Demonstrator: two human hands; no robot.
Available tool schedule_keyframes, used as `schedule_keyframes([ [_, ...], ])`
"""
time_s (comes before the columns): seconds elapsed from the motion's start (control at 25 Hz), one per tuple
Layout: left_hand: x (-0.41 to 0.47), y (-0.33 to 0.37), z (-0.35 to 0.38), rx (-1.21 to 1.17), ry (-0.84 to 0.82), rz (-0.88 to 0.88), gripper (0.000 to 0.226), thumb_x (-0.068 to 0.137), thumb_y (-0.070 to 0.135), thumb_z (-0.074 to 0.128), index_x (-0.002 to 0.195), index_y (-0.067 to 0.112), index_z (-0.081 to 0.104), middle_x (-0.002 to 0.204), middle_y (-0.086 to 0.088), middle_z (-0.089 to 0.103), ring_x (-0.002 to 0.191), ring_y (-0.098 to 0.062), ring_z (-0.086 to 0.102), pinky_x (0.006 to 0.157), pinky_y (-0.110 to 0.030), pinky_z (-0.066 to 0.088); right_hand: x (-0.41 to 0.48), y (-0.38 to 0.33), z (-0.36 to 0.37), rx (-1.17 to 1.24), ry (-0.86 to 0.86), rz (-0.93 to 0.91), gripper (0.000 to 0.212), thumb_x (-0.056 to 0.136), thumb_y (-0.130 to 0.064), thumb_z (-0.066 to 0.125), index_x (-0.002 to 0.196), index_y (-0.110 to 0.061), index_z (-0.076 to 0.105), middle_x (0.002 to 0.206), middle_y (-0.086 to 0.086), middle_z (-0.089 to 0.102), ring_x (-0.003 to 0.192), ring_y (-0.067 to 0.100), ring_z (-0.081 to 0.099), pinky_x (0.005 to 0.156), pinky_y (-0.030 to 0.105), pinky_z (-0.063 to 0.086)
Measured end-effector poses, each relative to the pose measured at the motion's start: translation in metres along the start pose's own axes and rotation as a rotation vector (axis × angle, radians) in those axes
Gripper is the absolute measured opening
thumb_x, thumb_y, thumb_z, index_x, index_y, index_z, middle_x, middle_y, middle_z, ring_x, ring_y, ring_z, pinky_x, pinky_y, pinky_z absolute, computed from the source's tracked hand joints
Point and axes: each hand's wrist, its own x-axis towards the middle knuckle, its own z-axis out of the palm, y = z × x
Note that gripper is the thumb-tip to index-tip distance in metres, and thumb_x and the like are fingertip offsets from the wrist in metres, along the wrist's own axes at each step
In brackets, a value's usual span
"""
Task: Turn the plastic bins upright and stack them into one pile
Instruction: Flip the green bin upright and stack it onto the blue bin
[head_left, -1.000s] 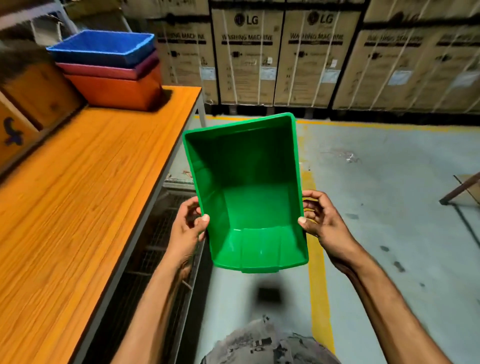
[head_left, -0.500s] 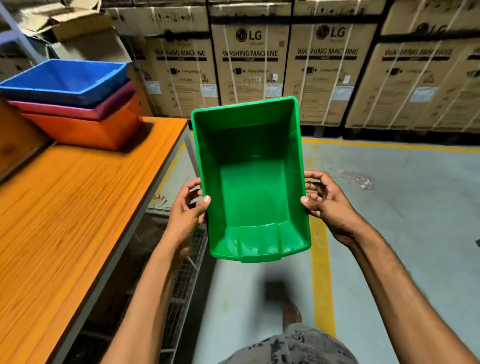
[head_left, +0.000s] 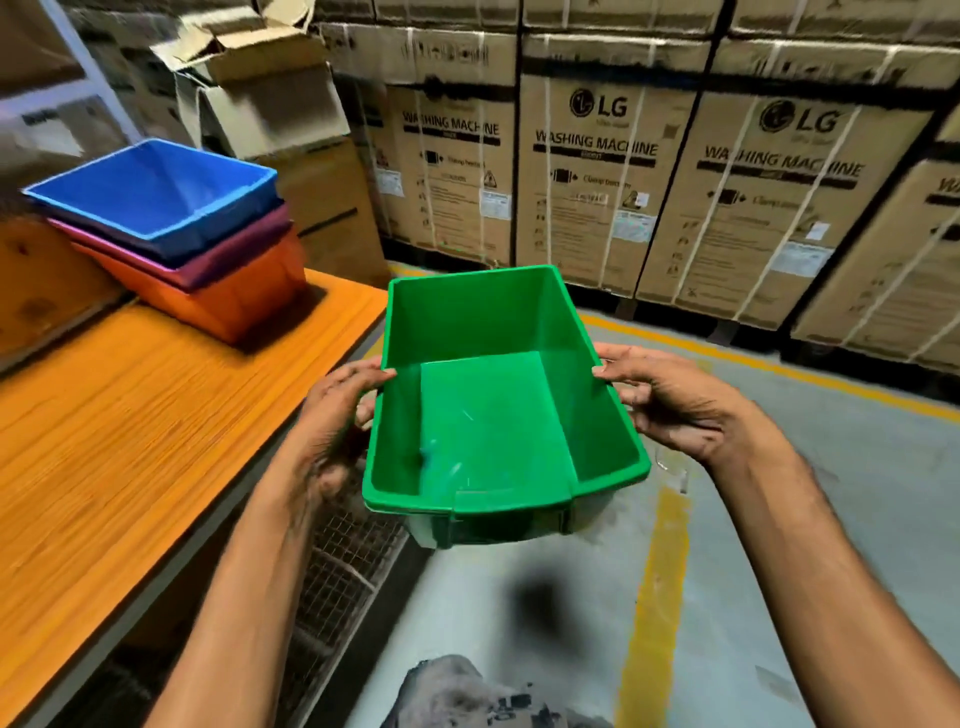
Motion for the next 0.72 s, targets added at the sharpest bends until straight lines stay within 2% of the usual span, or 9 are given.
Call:
schedule_keyframes([
  [0.04,0.009,0.008,0.002,-0.004,0.003,-0.022,0.044,0.082,0.02,0.074,0.125,0.013,0.071,0.118,-0.016,0.075,0.114,-0.031,0.069,0.096,-0.045,0.058,0.016,-0.011,0.0,0.079,-0.026,0.036,0.036,0.1,0.005,0.044,0.133,0.002,0.057,0.066,-0.006,0.06,0.034,0.001,0.043,0.042,0.013,0.047],
  [0.12,0.033,0.023,0.007,-0.045,0.01,-0.068,0.033,0.09,0.019,0.071,0.119,0.003,0.07,0.089,-0.01,0.077,0.08,-0.014,0.074,0.064,-0.024,0.061,0.054,-0.034,-0.002,0.167,-0.039,0.093,0.03,0.098,0.003,0.045,0.124,-0.001,0.058,0.048,-0.007,0.051,0.031,0.003,0.044,0.037,0.012,0.044],
  [0.2,0.058,0.034,0.014,-0.105,0.018,-0.1,0.01,0.099,0.014,0.06,0.095,0.006,0.064,0.054,0.003,0.066,0.04,-0.002,0.059,0.039,-0.013,0.047,0.092,-0.049,-0.001,0.164,-0.066,0.125,0.025,0.087,-0.001,0.055,0.11,-0.005,0.063,0.046,-0.005,0.039,0.034,0.004,0.035,0.044,0.01,0.047],
  [0.28,0.084,0.05,0.023,-0.122,0.043,-0.106,0.018,0.101,0.014,0.056,0.084,0.012,0.057,0.042,0.009,0.057,0.03,0.001,0.05,0.034,-0.01,0.04,0.127,-0.064,0.002,0.171,-0.081,0.124,0.027,0.084,-0.002,0.059,0.11,-0.004,0.068,0.053,0.001,0.039,0.04,0.005,0.033,0.055,0.012,0.053],
  [0.36,0.108,0.068,0.029,-0.149,0.067,-0.085,0.019,0.101,0.014,0.057,0.082,0.013,0.056,0.041,0.01,0.056,0.03,0.002,0.049,0.034,-0.01,0.039,0.152,-0.085,0.009,0.174,-0.047,0.111,0.039,0.095,-0.001,0.05,0.132,-0.002,0.061,0.045,-0.003,0.045,0.033,0.004,0.04,0.046,0.013,0.05],
  [0.44,0.126,0.087,0.03,-0.171,0.06,-0.042,0.014,0.101,0.013,0.057,0.088,0.011,0.06,0.048,0.007,0.061,0.034,0.002,0.053,0.035,-0.01,0.04,0.176,-0.109,0.013,0.181,-0.057,0.084,0.04,0.1,-0.003,0.044,0.138,0.001,0.055,0.042,-0.006,0.051,0.03,0.004,0.042,0.047,0.004,0.039],
  [0.52,0.142,0.109,0.035,-0.169,0.049,0.001,0.011,0.101,0.011,0.057,0.099,0.01,0.067,0.074,-0.001,0.074,0.045,-0.002,0.064,0.039,-0.012,0.046,0.205,-0.135,0.016,0.168,-0.148,0.074,0.048,0.096,-0.006,0.05,0.144,-0.003,0.055,0.042,-0.01,0.043,0.033,0.004,0.031,0.063,0.004,0.021],
  [0.56,0.147,0.119,0.037,-0.161,0.048,0.019,0.014,0.101,0.01,0.056,0.105,0.009,0.069,0.087,-0.005,0.076,0.049,-0.004,0.067,0.041,-0.012,0.048,0.223,-0.145,0.013,0.162,-0.171,0.078,0.05,0.093,-0.006,0.054,0.144,-0.006,0.057,0.043,-0.011,0.039,0.035,0.004,0.028,0.068,0.006,0.019],
  [0.72,0.178,0.17,0.037,-0.173,0.06,0.113,0.025,0.1,0.009,0.057,0.122,0.004,0.066,0.097,-0.007,0.075,0.043,-0.001,0.062,0.041,-0.012,0.048,0.287,-0.199,0.025,0.135,-0.29,0.061,0.053,0.087,-0.007,0.064,0.14,-0.008,0.061,0.06,-0.008,0.049,0.051,0.004,0.016,0.099,0.005,0.009],
])
